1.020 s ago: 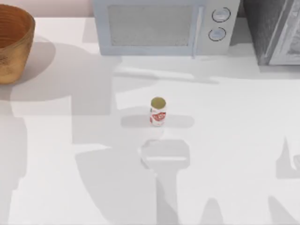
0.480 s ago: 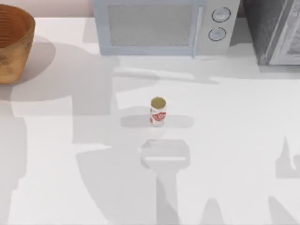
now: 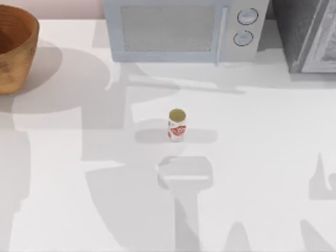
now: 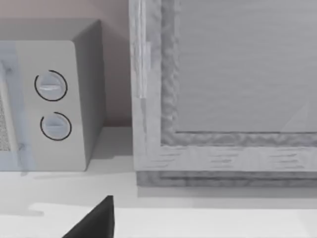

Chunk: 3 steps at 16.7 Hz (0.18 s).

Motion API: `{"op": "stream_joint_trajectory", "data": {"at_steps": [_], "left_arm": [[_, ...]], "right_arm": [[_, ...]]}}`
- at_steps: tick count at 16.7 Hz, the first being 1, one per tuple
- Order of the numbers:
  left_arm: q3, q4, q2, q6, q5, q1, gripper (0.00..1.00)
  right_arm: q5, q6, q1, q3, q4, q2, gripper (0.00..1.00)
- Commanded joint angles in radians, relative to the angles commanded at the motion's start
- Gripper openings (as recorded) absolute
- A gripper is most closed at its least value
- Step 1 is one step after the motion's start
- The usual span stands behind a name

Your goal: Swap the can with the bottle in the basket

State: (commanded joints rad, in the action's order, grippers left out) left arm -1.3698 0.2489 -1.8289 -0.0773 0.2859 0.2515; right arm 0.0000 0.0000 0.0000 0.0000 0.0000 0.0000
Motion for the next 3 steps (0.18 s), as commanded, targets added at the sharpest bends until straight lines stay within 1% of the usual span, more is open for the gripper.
{"op": "stream_joint_trajectory", "data": {"at_steps": [3], "left_arm": [[0.0,0.0,0.0,0.0,0.0,0.0,1.0]], "right_arm": [[0.0,0.0,0.0,0.0,0.0,0.0,1.0]]}}
